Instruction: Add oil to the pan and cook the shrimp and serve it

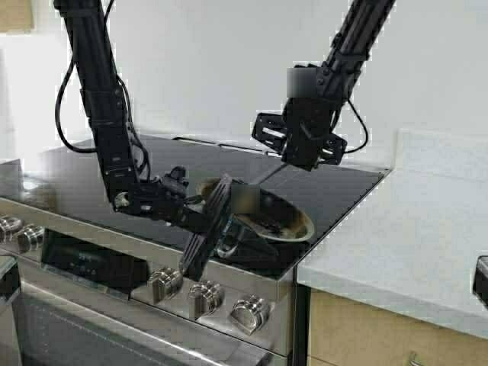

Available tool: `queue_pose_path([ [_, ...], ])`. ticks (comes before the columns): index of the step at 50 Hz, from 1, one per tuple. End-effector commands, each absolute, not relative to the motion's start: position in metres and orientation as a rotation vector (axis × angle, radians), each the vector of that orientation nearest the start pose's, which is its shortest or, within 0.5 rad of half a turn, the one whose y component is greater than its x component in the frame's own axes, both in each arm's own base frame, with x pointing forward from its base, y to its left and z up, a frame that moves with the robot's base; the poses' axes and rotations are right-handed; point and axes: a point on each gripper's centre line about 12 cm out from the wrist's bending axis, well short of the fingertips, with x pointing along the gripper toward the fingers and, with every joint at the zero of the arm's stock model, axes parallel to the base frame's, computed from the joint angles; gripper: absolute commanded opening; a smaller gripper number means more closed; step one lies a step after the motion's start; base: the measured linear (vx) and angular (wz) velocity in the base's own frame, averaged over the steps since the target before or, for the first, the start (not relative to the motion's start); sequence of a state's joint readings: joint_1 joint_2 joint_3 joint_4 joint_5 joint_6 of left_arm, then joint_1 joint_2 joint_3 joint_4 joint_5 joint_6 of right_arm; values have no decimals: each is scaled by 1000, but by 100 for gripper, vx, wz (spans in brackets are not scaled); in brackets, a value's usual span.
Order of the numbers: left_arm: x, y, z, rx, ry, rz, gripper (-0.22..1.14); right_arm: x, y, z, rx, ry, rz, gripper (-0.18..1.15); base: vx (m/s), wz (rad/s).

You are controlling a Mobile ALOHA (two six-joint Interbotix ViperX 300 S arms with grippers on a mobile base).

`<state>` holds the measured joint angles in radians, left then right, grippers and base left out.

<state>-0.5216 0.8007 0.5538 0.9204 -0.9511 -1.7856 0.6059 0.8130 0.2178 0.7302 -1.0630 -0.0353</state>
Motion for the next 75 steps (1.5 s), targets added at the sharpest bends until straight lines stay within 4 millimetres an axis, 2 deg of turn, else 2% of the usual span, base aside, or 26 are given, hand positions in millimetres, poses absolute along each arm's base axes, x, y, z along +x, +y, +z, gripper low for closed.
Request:
queue_pose_path([
  [1,307,-268,-42,-997,1248,-708,4,466,244,50,355,42,-6,7,0,0],
  [9,307,-268,-42,-1002,1246,-709,4,463,241,47,345,54,-7,7,0,0],
  [23,312,-274,-54,-1146,1202,-760,4,437,224,81,283,61,-7,7,0,0],
  [39,322,-282,-67,-1301,1121,-913,4,407,201,101,233,64,-16,7,0,0],
  [45,331,-278,-69,-1318,1098,-908,4,403,198,104,234,64,-17,7,0,0],
  [60,360,-248,-72,-1384,1041,-836,4,399,195,111,240,55,-20,7,0,0],
  [69,372,-247,-76,-1441,1073,-848,4,398,197,113,243,52,-16,7,0,0],
  [75,373,-249,-77,-1441,1097,-873,4,398,199,114,246,51,-13,7,0,0],
])
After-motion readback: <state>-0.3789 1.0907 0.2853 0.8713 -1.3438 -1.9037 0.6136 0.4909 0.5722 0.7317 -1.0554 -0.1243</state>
